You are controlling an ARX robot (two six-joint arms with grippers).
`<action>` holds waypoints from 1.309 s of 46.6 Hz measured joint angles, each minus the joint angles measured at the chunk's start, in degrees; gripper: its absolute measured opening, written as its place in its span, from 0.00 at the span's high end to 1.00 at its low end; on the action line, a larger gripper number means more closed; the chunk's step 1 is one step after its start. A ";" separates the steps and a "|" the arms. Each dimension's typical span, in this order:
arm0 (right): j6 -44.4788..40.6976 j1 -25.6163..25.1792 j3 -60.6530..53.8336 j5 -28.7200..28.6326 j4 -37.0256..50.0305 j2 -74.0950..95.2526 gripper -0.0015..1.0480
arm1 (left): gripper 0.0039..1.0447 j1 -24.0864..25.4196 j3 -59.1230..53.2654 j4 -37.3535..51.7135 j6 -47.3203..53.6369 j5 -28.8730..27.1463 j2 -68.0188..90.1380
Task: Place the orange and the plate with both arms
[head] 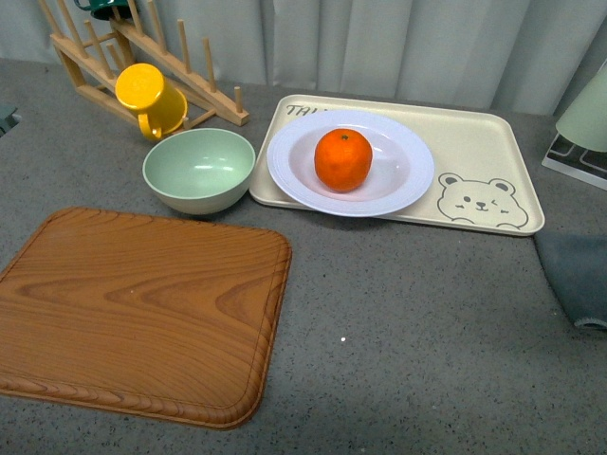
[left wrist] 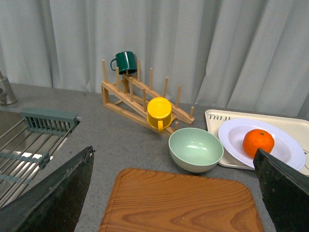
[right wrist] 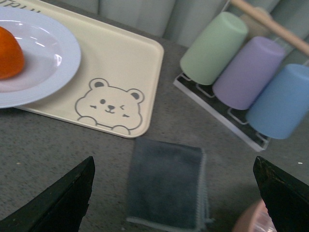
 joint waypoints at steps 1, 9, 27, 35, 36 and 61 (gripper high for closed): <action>-0.46 0.00 -0.98 0.04 -0.37 -1.88 0.09 | 0.06 0.00 0.00 0.00 0.02 0.00 0.00; -0.52 -0.11 -7.10 0.52 -11.13 -21.38 0.09 | 0.06 0.00 0.00 0.00 0.00 -0.02 0.00; 0.81 -8.90 -10.34 -8.33 -45.48 -66.99 0.09 | 0.06 0.00 0.00 0.00 0.02 0.00 0.00; 0.52 -12.24 -10.14 -12.07 -47.12 -71.73 0.09 | 0.06 0.00 0.00 0.00 0.00 -0.02 0.00; 0.52 -12.15 -10.14 -12.07 -47.04 -71.87 0.09 | 0.06 0.00 0.00 0.00 0.00 -0.02 0.00; 13.14 -4.85 -15.52 -8.96 -39.30 -77.81 0.79 | 0.06 0.00 0.00 0.00 0.02 -0.02 -0.02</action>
